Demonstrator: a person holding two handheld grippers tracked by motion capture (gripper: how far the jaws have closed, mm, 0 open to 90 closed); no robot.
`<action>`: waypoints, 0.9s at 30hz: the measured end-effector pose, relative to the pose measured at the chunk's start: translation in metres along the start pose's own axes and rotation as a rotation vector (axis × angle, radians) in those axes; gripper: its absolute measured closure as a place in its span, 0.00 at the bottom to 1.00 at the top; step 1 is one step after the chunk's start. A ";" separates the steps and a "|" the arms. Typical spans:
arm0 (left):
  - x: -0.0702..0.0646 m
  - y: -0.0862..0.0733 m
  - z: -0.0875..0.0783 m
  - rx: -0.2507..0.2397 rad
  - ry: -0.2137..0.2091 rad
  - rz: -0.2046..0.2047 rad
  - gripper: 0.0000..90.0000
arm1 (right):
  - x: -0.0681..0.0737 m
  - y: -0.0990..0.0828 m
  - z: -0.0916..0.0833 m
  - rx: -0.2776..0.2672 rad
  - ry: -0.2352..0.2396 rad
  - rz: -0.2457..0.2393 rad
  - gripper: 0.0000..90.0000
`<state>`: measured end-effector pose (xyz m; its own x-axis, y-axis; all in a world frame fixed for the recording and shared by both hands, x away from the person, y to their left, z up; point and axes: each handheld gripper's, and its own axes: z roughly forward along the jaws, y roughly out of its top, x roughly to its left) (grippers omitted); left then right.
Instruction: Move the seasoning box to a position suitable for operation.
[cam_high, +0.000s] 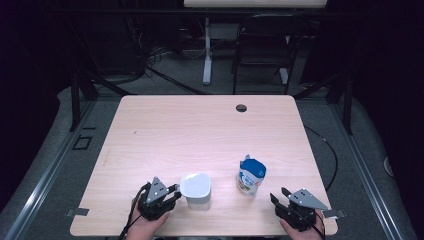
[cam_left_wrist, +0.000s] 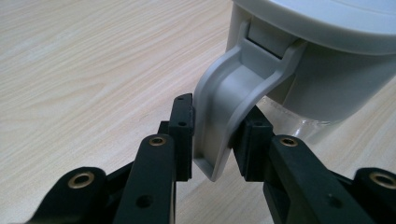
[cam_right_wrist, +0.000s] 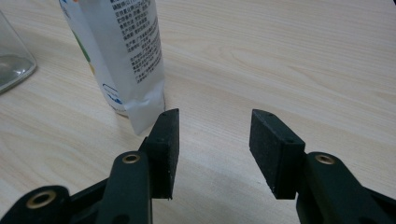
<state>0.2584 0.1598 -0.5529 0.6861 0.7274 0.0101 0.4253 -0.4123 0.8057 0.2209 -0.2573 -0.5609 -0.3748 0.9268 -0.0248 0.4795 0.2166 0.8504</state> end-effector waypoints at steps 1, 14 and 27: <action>0.000 0.000 0.000 -0.002 -0.002 -0.005 0.79 | 0.000 0.000 0.000 0.000 0.002 -0.002 0.59; 0.007 -0.004 -0.010 -0.018 -0.021 -0.074 0.65 | 0.006 0.004 -0.006 -0.004 0.021 -0.017 0.58; 0.010 -0.003 -0.031 -0.057 -0.050 -0.098 0.60 | 0.020 0.007 -0.014 0.002 0.031 -0.043 0.62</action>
<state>0.2453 0.1851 -0.5363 0.6722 0.7338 -0.0985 0.4582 -0.3079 0.8338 0.2054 -0.2418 -0.5478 -0.4198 0.9065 -0.0451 0.4635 0.2568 0.8480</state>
